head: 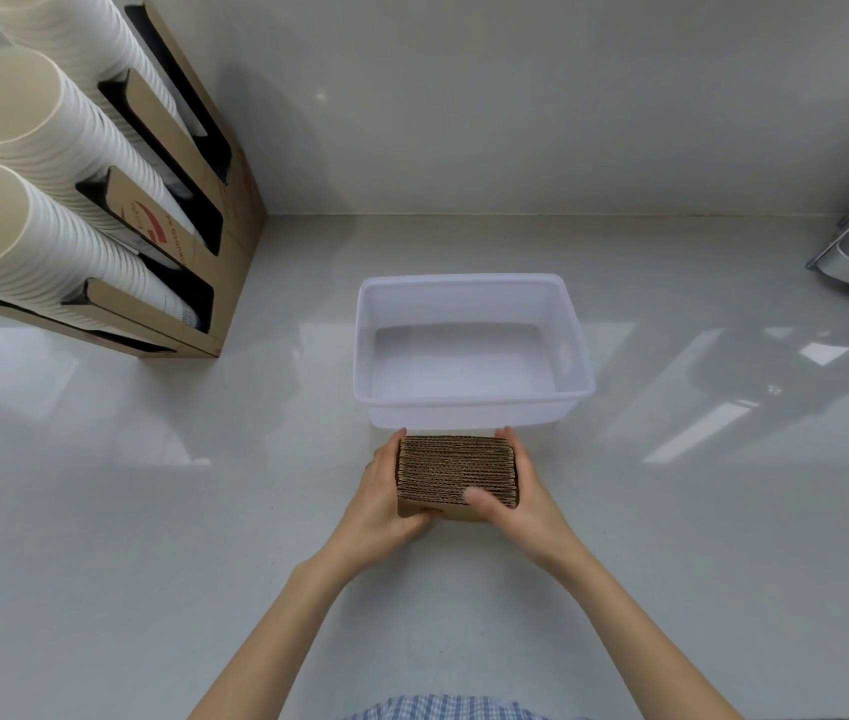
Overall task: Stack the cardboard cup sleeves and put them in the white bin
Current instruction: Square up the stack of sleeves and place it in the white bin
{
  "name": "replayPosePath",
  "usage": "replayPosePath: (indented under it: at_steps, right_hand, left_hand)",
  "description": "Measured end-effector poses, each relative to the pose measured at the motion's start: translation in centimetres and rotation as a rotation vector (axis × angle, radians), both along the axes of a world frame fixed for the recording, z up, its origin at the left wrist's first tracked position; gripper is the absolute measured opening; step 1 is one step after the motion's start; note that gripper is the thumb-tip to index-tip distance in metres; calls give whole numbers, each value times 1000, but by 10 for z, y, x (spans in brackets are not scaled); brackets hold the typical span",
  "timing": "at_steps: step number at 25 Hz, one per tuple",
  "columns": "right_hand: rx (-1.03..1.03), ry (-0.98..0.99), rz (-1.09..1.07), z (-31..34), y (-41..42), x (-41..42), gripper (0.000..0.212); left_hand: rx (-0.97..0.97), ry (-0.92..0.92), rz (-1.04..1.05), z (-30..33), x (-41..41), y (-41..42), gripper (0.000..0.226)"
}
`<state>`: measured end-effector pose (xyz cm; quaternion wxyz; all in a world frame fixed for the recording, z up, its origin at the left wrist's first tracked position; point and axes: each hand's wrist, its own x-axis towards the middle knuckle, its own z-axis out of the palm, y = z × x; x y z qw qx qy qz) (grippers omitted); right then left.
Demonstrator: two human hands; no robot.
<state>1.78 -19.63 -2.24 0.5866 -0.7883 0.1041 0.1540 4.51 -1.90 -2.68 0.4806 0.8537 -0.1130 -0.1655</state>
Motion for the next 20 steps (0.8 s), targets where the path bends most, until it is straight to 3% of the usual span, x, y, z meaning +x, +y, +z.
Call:
replayPosePath:
  at_steps: [2, 7, 16, 20]
  right_hand:
    - [-126, -25, 130, 2, -9, -1, 106]
    - [-181, -104, 113, 1, -17, 2, 76]
    - [-149, -59, 96, 0, -19, -2, 68]
    - [-95, -34, 103, 5, -20, -1, 71]
  left_hand:
    - [-29, -20, -7, 0, -1, 1, 79]
    - [-73, -6, 25, 10, 0, -1, 57]
    - [-45, 93, -46, 5, 1, 13, 74]
    - [-79, 167, -41, 9, 4, 20, 67]
